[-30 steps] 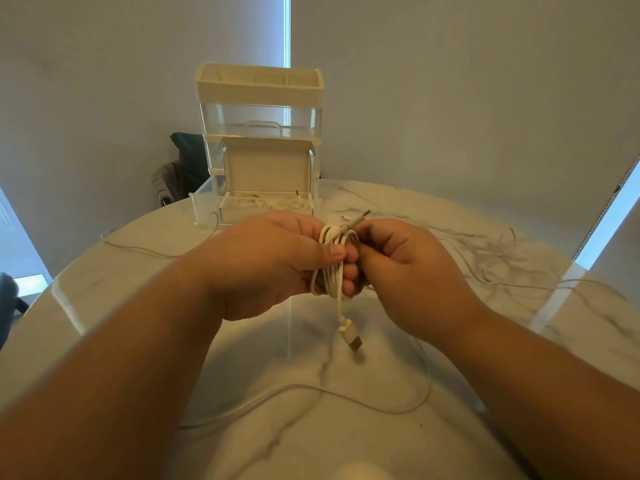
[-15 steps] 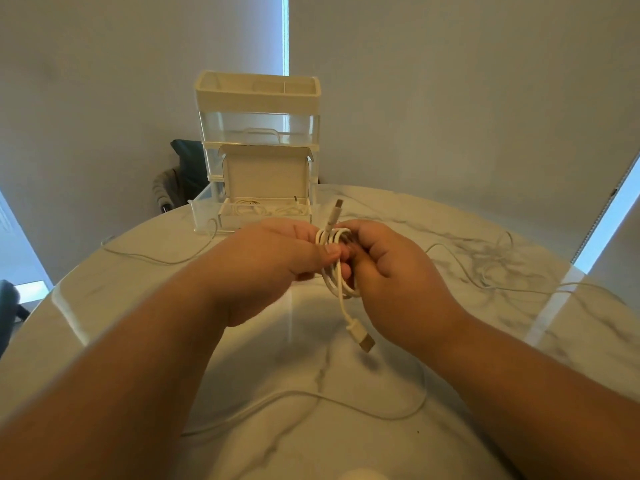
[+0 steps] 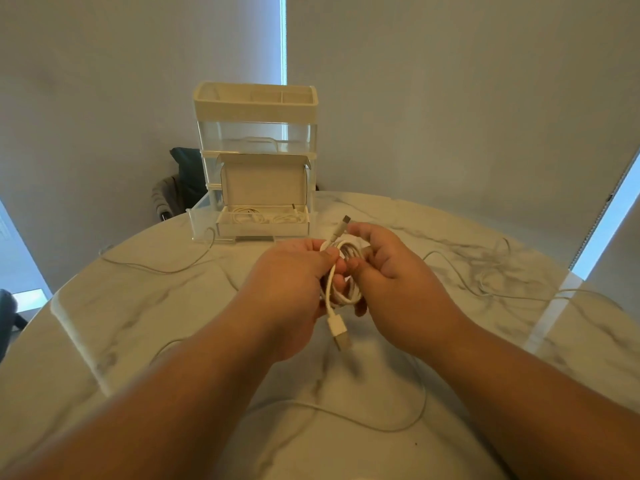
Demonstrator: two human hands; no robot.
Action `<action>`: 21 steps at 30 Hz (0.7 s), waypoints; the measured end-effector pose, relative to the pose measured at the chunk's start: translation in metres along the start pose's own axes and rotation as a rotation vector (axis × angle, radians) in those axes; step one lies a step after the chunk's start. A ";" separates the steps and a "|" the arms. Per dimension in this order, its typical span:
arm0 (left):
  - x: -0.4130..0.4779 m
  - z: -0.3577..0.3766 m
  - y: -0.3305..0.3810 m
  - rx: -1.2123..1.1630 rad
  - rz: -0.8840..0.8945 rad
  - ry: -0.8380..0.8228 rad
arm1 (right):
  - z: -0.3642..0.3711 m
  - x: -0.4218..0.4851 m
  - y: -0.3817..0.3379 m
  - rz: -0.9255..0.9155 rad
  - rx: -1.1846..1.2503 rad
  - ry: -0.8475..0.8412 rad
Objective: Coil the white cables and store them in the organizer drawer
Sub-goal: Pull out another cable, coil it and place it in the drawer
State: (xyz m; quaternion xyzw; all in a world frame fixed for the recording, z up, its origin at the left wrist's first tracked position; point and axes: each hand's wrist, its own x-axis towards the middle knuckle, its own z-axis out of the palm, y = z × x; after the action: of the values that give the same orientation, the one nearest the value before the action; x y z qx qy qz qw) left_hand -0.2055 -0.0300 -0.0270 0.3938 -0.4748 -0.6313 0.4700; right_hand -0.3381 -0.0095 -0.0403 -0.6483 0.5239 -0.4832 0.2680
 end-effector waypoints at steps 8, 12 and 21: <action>-0.001 0.003 -0.008 0.290 0.110 0.025 | -0.008 -0.002 -0.003 -0.103 -0.011 0.098; -0.002 0.003 -0.008 0.410 0.130 -0.020 | -0.012 0.003 -0.004 -0.123 -0.121 0.151; 0.000 0.000 -0.007 0.271 0.111 0.027 | -0.010 0.000 -0.009 0.201 0.589 -0.047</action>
State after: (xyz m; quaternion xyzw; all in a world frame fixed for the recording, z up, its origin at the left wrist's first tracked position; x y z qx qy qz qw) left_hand -0.2072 -0.0295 -0.0336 0.4353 -0.5703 -0.5292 0.4529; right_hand -0.3430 -0.0048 -0.0291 -0.4990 0.4164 -0.5700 0.5027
